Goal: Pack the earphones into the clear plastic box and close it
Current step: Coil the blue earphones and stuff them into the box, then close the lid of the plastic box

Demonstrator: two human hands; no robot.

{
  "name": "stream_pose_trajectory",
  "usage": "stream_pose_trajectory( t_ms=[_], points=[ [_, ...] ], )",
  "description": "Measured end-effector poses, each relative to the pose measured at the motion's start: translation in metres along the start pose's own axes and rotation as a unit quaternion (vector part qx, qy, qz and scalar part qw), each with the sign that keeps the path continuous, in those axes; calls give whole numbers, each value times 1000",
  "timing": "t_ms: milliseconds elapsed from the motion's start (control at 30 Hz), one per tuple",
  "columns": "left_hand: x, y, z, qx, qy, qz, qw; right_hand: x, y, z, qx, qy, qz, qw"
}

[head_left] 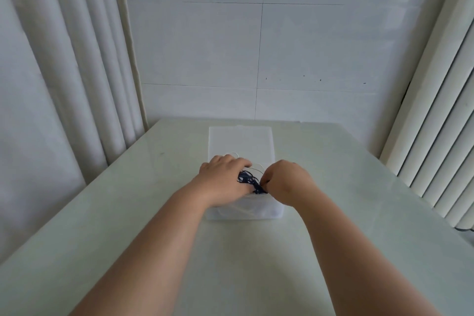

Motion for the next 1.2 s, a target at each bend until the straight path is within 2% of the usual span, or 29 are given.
stream_pose_trajectory(
  t_ms=[67, 167, 200, 267, 367, 467, 600, 700, 767, 867, 900, 1000, 1033, 1133, 1200],
  points=[
    [-1, -3, -4, 65, 8, -73, 995, 0, 0, 0, -16, 2, -15, 1000],
    [-10, -5, -11, 185, -2, -41, 982, 1, 1, -2, -26, 14, -3, 1000],
    [-14, -4, -12, 182, -25, -27, 983, 1, 1, -3, -28, 20, 4, 999],
    [-18, -4, -13, 125, -64, -19, 990, 1, 4, -4, -29, 29, 11, 999],
    [-17, -9, -8, 65, -72, 10, 995, -1, 3, -3, -20, 30, 8, 999],
    [-17, -16, -3, 41, -72, 15, 996, -4, -2, -3, 19, 25, 18, 999],
    [-19, -23, -8, 89, -46, 13, 995, -6, -3, -5, 64, 31, 68, 995],
    [-22, -23, -9, 138, -77, -62, 986, -3, -6, -5, 82, 47, 164, 982],
    [-28, -22, -6, 182, -121, -142, 965, -1, -10, -3, 111, 65, 222, 967],
    [-40, -17, -1, 268, -226, -289, 891, 6, -14, 1, 161, 110, 289, 937],
    [-42, -12, 0, 270, -258, -343, 862, 6, -13, 1, 151, 127, 311, 930],
    [-36, 6, -2, 188, -331, -511, 771, 3, -5, -4, 58, 172, 394, 901],
    [-35, 10, -3, 171, -336, -540, 752, 1, -2, -8, 34, 178, 411, 894],
    [-34, 15, -9, 150, -347, -566, 733, -3, -1, -19, 39, 168, 404, 898],
    [-33, 14, -15, 142, -352, -573, 726, -3, 0, -27, 55, 170, 421, 889]
  ],
)
Point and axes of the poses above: each hand's wrist, its own z-axis towards the middle knuckle, its own y-axis out of the palm, x = y × z, the point moved 2 cm from there along z, towards the middle knuckle, and after that the axes turned 12 degrees about x, right-handed, at the moved point
